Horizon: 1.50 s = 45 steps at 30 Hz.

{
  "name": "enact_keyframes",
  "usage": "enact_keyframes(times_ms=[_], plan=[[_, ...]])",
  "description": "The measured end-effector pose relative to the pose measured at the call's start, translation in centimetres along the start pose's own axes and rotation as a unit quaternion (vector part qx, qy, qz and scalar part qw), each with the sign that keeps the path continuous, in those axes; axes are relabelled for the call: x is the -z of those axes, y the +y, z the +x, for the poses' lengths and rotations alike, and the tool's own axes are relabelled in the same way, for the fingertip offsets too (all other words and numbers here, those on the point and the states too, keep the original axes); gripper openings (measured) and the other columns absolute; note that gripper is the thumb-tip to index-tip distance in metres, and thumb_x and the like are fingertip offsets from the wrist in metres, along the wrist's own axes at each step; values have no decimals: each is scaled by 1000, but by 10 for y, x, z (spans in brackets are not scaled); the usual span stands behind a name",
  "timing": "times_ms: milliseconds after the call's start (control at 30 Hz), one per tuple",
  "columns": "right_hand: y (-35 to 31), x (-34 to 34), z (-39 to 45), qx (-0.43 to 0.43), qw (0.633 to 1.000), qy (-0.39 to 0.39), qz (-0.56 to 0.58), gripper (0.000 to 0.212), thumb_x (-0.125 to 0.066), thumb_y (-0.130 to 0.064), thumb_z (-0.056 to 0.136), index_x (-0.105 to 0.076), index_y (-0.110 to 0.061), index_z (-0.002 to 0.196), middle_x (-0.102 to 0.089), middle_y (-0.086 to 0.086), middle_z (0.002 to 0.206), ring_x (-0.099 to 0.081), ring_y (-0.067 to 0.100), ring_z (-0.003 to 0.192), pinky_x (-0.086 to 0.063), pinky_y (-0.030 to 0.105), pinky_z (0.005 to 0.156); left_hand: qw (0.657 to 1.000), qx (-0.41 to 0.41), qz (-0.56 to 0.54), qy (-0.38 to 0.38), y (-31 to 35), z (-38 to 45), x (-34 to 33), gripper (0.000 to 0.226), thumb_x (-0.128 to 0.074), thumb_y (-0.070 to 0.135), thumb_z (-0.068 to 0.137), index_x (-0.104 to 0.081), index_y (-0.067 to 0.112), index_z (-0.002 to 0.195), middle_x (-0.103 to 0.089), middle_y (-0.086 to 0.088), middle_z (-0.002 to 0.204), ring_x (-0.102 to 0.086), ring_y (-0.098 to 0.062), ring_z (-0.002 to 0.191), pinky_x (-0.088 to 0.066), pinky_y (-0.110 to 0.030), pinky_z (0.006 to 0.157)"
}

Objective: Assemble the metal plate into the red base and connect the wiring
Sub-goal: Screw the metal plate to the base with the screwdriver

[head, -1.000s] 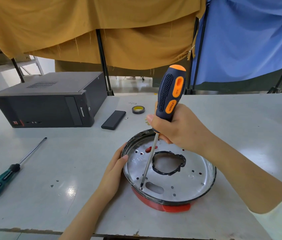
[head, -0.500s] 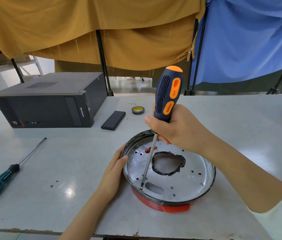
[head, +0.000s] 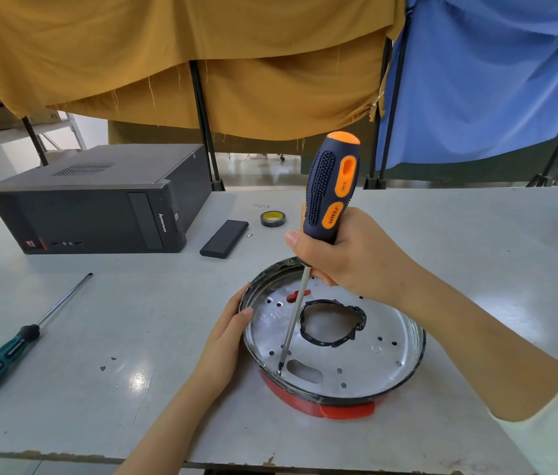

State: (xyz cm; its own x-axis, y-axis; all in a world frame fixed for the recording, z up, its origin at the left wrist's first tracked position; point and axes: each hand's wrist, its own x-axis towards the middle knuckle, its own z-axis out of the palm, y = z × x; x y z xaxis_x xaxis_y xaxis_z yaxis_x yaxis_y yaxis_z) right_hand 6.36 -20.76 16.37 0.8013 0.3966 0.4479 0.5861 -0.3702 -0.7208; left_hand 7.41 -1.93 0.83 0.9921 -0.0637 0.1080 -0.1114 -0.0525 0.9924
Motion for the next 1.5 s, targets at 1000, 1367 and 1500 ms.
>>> enact_keyframes(times_ms=[1000,1367,1500], plan=[[12,-15,6,-16,956,-24,291,40,-54,-2,84,-48,-16,121,-71,-1,103,-68,20,99,-50,32,95,998,-43,5,51,-4,4,-7,40,-44,1,99,-57,32,121,-68,26,110,-61,5,104,-45,-5,80],[3,-14,12,-10,953,-70,295,40,-51,-5,85,-45,-19,123,-69,-2,103,-67,23,100,-49,40,98,998,-54,-2,37,-6,5,-5,41,-44,25,82,-61,33,119,-69,19,112,-63,0,104,-46,-8,79],[0,-17,15,-22,975,3,219,37,-70,-3,82,-49,-10,112,-72,-2,84,-71,18,82,-54,23,76,998,-55,-1,34,-4,7,-6,40,-44,24,81,-61,34,116,-69,20,110,-63,2,103,-45,-6,77]])
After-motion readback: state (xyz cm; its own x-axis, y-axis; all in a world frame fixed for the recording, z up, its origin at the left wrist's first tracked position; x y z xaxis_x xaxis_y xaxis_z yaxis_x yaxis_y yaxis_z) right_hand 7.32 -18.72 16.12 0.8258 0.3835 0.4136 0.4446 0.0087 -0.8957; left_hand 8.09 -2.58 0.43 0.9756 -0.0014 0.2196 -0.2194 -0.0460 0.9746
